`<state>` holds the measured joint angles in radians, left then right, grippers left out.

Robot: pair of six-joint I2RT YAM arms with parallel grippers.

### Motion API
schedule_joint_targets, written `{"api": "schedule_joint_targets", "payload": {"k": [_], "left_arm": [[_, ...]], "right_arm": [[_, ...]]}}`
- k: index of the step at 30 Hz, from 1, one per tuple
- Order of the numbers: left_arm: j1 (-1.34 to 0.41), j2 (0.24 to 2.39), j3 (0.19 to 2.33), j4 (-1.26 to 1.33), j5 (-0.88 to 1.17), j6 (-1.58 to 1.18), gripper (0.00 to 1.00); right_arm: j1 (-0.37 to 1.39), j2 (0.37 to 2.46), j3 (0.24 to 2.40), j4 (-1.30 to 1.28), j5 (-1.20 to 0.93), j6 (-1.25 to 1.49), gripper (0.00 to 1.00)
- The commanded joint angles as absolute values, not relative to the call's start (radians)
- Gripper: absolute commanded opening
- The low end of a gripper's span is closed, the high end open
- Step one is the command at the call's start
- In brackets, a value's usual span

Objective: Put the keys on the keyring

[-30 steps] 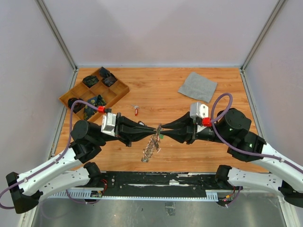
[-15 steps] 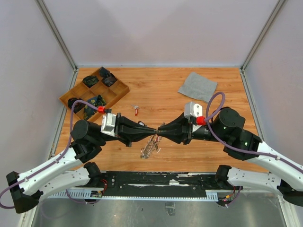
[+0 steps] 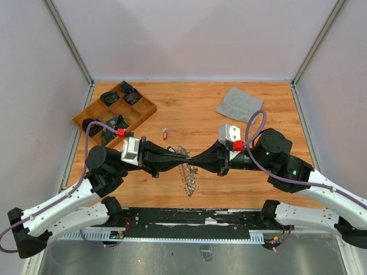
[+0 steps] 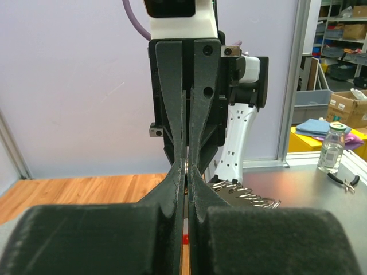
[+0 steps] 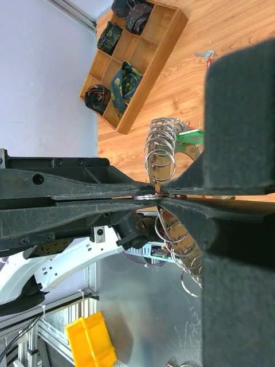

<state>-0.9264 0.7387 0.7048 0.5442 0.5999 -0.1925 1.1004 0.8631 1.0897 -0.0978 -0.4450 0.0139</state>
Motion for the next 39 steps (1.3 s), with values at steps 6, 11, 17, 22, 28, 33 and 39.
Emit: {"api": "schedule_joint_targets", "payload": {"k": [6,11,17,22,28,33,39], "left_arm": [[-0.933,0.743,0.716,0.623,0.588,-0.199,0.0],[-0.933,0.745,0.729,0.587,0.586,-0.195,0.17],[-0.933,0.741,0.77,0.468,0.579,-0.151,0.32],[-0.933,0.756,0.812,0.355,0.558,-0.111,0.32],[-0.933,0.798,0.847,0.265,0.547,-0.08,0.32],[-0.933,0.805,0.834,0.255,0.549,-0.072,0.32],[-0.933,0.793,0.799,0.24,0.554,-0.065,0.32]], "right_arm": [[1.096,0.847,1.173,-0.127,-0.442,0.002,0.01],[1.098,0.876,1.248,-0.263,-0.424,-0.02,0.01],[1.097,0.966,1.441,-0.575,-0.364,-0.081,0.01],[1.098,1.115,1.689,-0.955,-0.294,-0.15,0.01],[1.098,1.302,1.938,-1.307,-0.219,-0.193,0.01],[1.098,1.405,2.045,-1.465,-0.19,-0.211,0.01],[1.098,1.421,2.047,-1.457,-0.204,-0.212,0.01]]}}
